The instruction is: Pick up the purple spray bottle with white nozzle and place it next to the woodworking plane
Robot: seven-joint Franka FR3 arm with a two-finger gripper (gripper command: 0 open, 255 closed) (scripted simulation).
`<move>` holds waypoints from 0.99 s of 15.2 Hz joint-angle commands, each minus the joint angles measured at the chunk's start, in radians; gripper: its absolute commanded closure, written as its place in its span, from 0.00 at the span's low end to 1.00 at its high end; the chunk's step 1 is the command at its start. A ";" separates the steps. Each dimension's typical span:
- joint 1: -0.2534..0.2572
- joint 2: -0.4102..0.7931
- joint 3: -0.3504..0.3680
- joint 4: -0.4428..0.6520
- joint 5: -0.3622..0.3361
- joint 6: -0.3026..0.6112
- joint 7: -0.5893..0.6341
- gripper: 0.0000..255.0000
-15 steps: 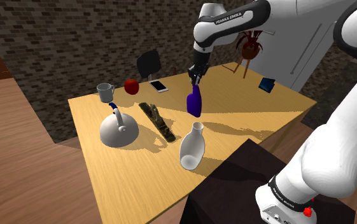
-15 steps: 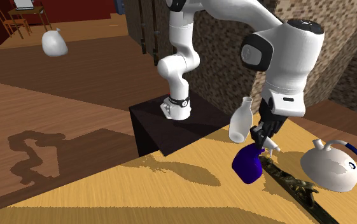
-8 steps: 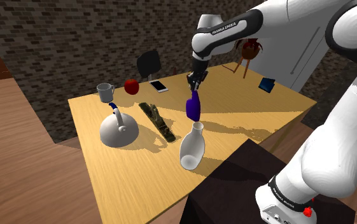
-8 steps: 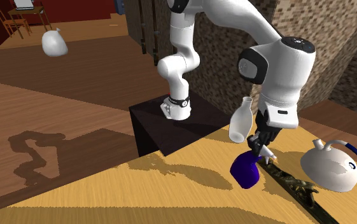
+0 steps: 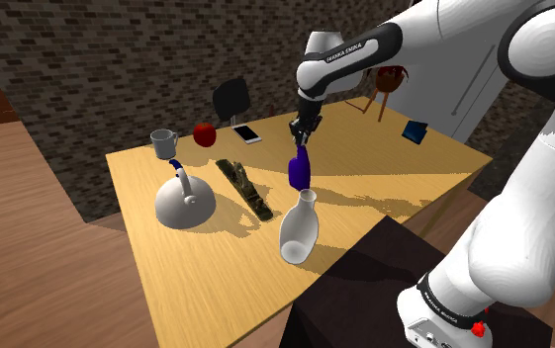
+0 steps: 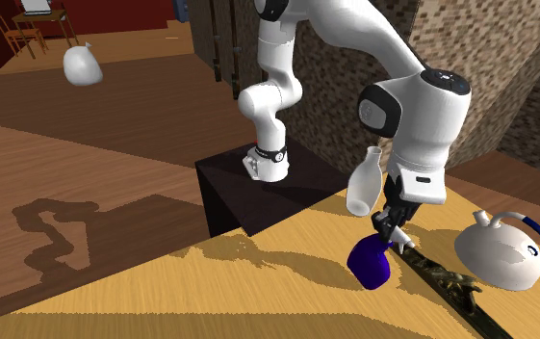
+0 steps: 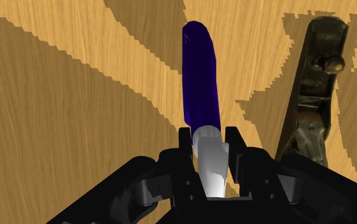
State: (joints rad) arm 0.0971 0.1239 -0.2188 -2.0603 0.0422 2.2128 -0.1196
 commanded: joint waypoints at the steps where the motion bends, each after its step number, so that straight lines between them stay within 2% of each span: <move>1: 0.000 0.000 0.000 0.000 0.000 0.001 0.000 1.00; 3: 0.000 0.000 0.000 0.000 0.000 0.001 0.000 1.00; 4: 0.000 0.000 0.000 0.000 0.000 0.001 0.000 0.00; 9: 0.000 0.000 0.000 0.000 0.000 0.001 0.000 0.00; 13: 0.003 -0.057 -0.002 0.062 -0.017 -0.117 0.012 0.00; 15: 0.002 -0.057 -0.002 0.062 -0.017 -0.117 0.012 0.00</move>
State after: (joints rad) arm 0.0991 0.0715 -0.2207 -2.0001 0.0264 2.1032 -0.1091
